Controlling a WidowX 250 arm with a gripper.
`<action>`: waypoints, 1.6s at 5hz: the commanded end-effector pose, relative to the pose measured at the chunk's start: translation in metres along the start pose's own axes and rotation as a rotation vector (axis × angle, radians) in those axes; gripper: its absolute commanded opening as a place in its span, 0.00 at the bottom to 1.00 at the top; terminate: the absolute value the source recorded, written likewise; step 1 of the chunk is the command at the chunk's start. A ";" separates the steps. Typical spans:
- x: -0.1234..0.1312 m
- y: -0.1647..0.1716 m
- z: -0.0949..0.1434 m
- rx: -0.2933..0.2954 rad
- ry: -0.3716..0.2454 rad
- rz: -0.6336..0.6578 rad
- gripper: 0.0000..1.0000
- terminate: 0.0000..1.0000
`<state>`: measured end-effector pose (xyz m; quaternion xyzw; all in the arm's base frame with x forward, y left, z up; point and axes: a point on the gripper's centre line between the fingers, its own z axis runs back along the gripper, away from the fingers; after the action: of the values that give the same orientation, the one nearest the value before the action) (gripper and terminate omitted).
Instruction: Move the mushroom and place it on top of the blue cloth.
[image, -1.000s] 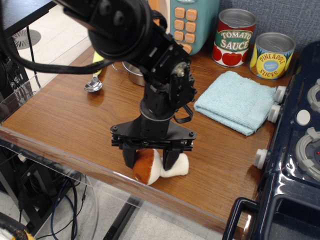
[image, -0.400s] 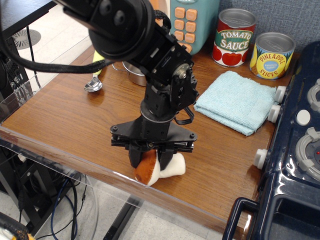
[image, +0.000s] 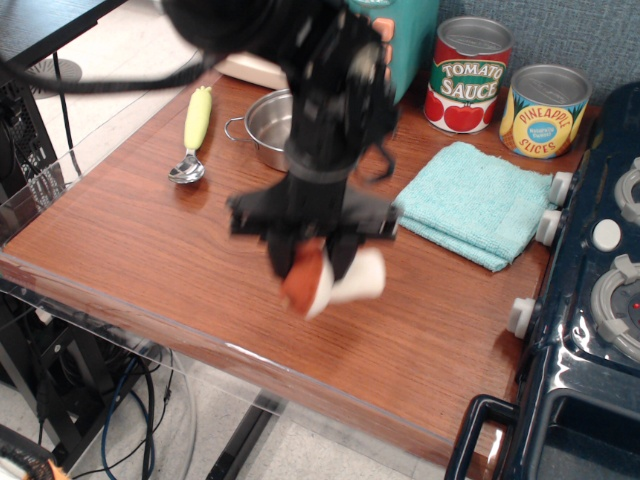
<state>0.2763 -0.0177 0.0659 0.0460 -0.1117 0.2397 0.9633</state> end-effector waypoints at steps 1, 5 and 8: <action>0.057 -0.057 0.037 -0.139 -0.084 -0.098 0.00 0.00; 0.092 -0.118 -0.019 -0.106 -0.015 -0.255 0.00 0.00; 0.088 -0.102 -0.010 -0.099 -0.026 -0.156 1.00 0.00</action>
<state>0.4004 -0.0659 0.0453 0.0190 -0.0990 0.1545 0.9828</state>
